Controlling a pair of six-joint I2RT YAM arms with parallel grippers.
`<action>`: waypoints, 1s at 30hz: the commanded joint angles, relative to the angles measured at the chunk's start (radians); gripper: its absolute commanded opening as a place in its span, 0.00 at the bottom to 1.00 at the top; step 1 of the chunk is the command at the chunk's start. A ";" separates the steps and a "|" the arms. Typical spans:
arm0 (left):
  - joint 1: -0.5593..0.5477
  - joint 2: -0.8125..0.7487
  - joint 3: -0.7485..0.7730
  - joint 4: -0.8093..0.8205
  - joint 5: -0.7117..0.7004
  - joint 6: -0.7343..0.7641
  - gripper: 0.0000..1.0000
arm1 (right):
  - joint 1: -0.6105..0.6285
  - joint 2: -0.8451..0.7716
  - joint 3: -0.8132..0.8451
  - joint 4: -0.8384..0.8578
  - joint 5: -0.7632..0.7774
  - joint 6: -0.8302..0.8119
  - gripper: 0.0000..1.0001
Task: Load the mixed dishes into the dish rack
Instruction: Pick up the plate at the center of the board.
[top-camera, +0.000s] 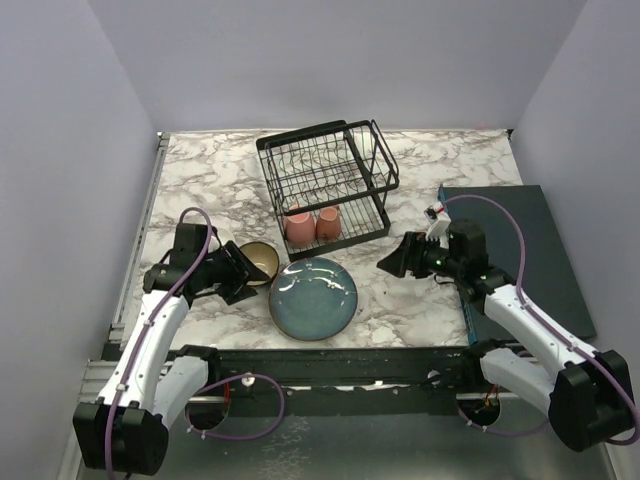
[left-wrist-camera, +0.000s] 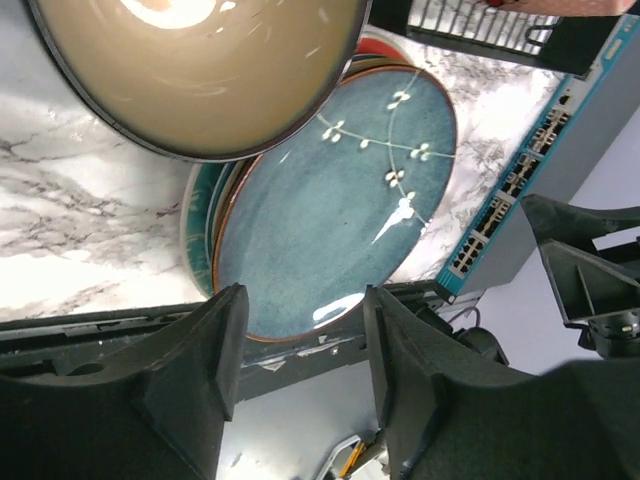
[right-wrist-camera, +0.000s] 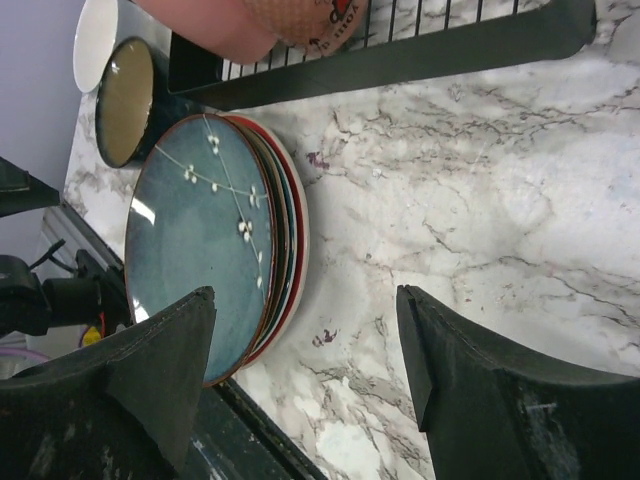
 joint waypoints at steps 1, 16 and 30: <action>-0.036 -0.044 -0.044 -0.027 -0.085 -0.092 0.59 | 0.004 0.025 0.013 -0.021 -0.071 0.016 0.79; -0.369 0.076 -0.146 0.083 -0.377 -0.264 0.79 | 0.017 0.036 -0.041 0.035 -0.082 0.030 0.79; -0.395 0.225 -0.192 0.277 -0.348 -0.221 0.81 | 0.017 0.026 -0.070 0.035 -0.087 0.034 0.80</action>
